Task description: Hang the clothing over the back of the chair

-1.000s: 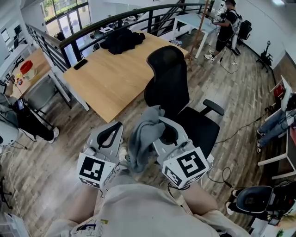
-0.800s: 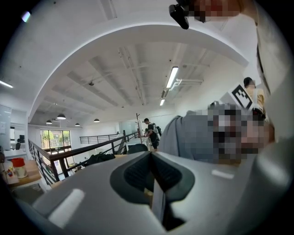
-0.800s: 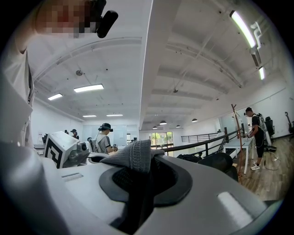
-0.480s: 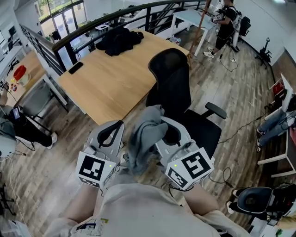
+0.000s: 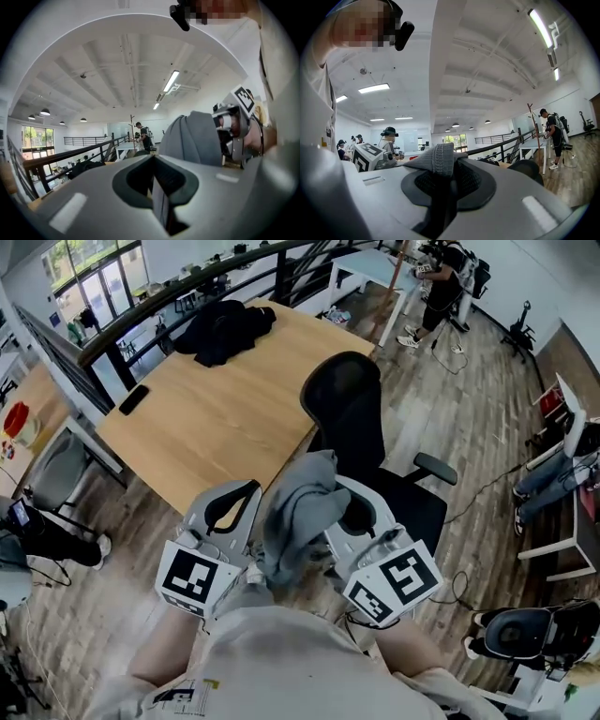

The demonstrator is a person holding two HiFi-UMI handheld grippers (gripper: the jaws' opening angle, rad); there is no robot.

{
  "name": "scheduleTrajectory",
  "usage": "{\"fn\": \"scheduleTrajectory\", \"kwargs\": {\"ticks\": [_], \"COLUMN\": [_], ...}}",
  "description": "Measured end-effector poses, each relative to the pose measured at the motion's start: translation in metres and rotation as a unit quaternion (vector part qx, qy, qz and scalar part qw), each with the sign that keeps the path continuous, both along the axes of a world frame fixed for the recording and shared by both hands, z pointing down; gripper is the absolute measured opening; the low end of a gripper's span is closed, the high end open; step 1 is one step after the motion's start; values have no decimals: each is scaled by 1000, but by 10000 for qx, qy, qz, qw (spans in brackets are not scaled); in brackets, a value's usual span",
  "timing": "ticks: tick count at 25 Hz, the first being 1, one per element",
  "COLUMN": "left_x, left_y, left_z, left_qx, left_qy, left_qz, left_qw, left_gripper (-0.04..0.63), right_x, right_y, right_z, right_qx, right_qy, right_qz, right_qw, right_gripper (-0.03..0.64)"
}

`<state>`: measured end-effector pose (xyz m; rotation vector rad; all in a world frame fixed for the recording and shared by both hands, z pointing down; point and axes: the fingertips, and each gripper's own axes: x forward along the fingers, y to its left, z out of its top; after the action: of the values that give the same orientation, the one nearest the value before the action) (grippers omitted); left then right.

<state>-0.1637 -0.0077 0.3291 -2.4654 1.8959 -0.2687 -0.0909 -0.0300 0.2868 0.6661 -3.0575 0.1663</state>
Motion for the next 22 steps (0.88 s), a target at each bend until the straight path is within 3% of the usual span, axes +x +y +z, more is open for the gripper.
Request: {"fn": "scheduleTrajectory", "kwargs": {"ticks": [12,17,22], "left_x": [-48,-62,-70], "left_y": [-81,-97,-117], "left_z": [-2,4,2], "left_qx": [-23,-150,-149], "left_qy": [133,368,368], "left_qz": [846,875,737], "left_qw": [9963,9954,9965], "left_gripper": [2,2,2], "right_x": [-42,-55,-64], "right_y": [-75,-91,-110], "right_z": [-5,1,1], "right_qx": [-183,-319,-317], "right_qy": [-172,-93,-8], "right_qz": [693,722,571], "right_qw": [9973,9968,9979], "right_gripper": [63,63,63]}}
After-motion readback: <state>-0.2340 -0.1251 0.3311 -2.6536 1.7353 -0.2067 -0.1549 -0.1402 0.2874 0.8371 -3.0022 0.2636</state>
